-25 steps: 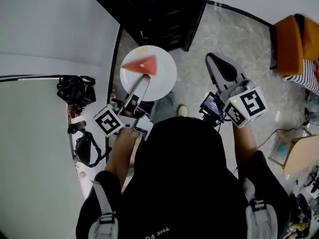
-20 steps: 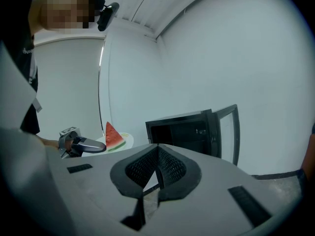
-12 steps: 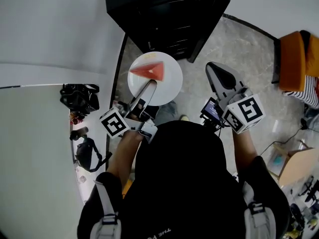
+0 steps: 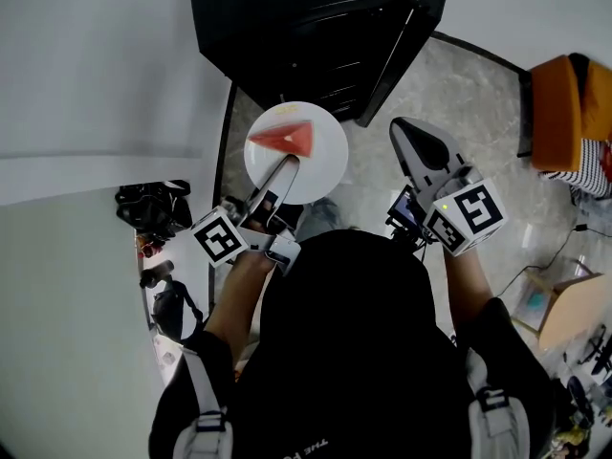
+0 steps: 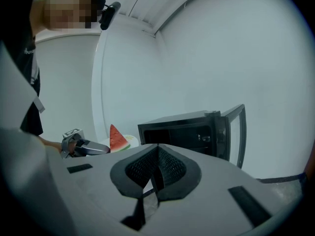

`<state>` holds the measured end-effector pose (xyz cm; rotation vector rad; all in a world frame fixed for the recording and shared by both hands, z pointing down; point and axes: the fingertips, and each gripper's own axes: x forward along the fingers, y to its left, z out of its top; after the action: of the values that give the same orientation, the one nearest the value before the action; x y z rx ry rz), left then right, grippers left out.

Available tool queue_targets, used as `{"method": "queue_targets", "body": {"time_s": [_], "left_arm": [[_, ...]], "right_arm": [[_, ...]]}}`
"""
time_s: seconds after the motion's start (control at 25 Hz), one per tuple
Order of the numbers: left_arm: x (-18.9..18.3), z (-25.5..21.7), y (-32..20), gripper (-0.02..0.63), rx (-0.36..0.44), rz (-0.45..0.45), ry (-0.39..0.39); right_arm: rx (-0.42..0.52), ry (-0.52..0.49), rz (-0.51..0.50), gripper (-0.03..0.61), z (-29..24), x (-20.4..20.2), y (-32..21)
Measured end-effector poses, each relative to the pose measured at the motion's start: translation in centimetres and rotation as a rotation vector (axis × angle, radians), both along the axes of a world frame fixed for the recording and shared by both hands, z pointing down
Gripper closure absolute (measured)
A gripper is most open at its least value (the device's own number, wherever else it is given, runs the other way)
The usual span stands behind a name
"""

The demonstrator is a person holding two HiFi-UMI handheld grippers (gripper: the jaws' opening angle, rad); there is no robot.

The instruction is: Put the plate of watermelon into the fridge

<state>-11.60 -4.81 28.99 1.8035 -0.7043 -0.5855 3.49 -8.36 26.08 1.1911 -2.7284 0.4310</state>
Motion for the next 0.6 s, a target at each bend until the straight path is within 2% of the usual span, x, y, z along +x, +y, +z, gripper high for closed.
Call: {"method": "queue_targets", "body": {"time_s": [0.6], "left_arm": [[-1.1, 0.0, -3.9, 0.591, -0.013, 0.05, 0.013]], "right_arm": [[0.003, 0.017, 0.053, 0.565, -0.6, -0.6, -4.0]]}}
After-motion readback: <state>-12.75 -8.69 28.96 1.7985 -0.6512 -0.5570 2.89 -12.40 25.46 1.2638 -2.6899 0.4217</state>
